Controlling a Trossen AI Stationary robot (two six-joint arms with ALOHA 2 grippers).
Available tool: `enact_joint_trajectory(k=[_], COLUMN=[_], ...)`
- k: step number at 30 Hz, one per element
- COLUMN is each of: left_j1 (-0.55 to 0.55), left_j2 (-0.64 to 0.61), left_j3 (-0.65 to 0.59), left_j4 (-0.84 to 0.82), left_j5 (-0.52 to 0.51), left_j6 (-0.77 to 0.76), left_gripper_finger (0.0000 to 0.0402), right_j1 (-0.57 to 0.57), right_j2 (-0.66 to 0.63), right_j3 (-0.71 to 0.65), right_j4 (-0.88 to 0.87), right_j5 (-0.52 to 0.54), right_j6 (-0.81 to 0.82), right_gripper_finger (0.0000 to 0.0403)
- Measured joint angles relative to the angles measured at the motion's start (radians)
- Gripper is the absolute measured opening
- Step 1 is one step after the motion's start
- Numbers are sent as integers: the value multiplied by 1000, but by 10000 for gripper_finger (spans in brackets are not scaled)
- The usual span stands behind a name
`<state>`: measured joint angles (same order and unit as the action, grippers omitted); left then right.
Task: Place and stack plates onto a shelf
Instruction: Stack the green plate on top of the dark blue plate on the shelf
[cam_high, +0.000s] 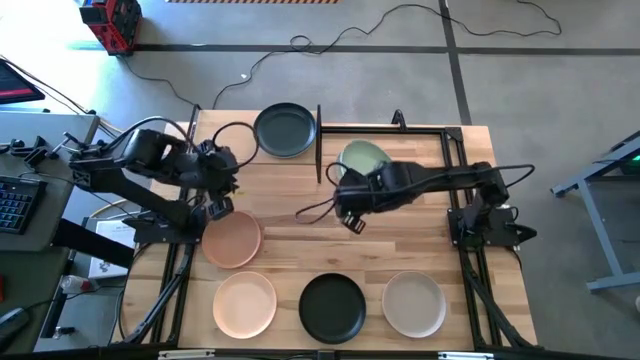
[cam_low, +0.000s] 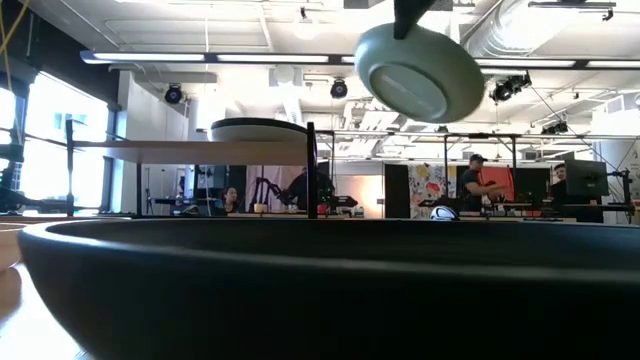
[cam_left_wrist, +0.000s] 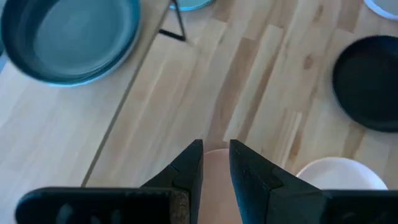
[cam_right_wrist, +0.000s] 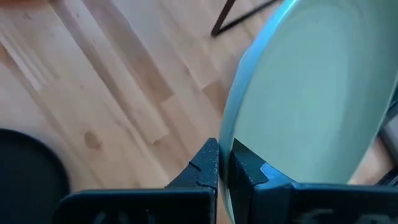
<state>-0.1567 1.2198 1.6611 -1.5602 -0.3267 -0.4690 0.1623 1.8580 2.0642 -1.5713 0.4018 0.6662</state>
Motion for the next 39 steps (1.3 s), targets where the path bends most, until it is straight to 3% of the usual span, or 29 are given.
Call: enact_joint_trajectory(k=[13,22,31,39], left_j1=[262,420,516,560], left_j2=[63,125,204,254], left_j3=[0,0,0,0], left_j4=[19,155,289,326], left_j5=[-48,21,114,115], left_j6=[-214,-291,-298,-297], left_gripper_finger=[103,97,96,96], right_j1=[-87,-107,-131,-151], right_j2=[0,0,0,0], right_j3=[51,50,49,49], right_j4=[0,33,91,93], right_j5=[9,15,15,6], right_j6=[-639,-1048,-1278,-1399], right_gripper_finger=[0,0,0,0])
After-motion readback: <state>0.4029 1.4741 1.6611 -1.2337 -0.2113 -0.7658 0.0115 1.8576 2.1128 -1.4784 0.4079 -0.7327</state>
